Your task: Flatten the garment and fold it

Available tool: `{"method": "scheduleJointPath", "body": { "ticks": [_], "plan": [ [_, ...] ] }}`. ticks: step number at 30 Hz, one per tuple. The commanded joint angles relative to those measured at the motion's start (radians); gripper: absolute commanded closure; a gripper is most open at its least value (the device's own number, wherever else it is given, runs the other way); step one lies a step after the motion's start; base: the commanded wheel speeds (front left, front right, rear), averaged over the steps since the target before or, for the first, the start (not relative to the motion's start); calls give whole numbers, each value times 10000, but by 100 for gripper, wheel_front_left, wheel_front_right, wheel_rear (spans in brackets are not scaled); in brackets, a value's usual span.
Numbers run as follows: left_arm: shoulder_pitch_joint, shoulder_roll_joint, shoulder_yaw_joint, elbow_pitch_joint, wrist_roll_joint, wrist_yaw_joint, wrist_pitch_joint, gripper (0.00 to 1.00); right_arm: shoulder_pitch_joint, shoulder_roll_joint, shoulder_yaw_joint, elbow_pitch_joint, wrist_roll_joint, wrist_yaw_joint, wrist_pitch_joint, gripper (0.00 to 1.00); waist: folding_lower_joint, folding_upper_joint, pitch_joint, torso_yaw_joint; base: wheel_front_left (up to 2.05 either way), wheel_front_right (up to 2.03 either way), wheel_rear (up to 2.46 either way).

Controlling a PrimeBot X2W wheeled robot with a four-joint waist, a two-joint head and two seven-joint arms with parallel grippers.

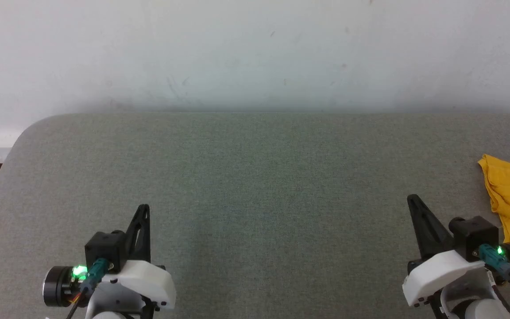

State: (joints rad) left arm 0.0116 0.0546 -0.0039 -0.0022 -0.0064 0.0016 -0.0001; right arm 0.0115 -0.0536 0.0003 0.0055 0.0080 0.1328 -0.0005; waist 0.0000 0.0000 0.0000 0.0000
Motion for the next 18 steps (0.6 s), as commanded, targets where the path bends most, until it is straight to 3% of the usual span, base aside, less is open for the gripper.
{"method": "scheduleJointPath", "body": {
  "ticks": [1,18],
  "plan": [
    [-116,-43,39,22,64,-16,1,100,-115,34,-3,-55,-80,-21,5,100,0,0,0,0,0,0,0],
    [-116,-43,39,22,64,-16,1,100,-115,34,-3,-55,-80,-21,5,100,0,0,0,0,0,0,0]
  ]
}}
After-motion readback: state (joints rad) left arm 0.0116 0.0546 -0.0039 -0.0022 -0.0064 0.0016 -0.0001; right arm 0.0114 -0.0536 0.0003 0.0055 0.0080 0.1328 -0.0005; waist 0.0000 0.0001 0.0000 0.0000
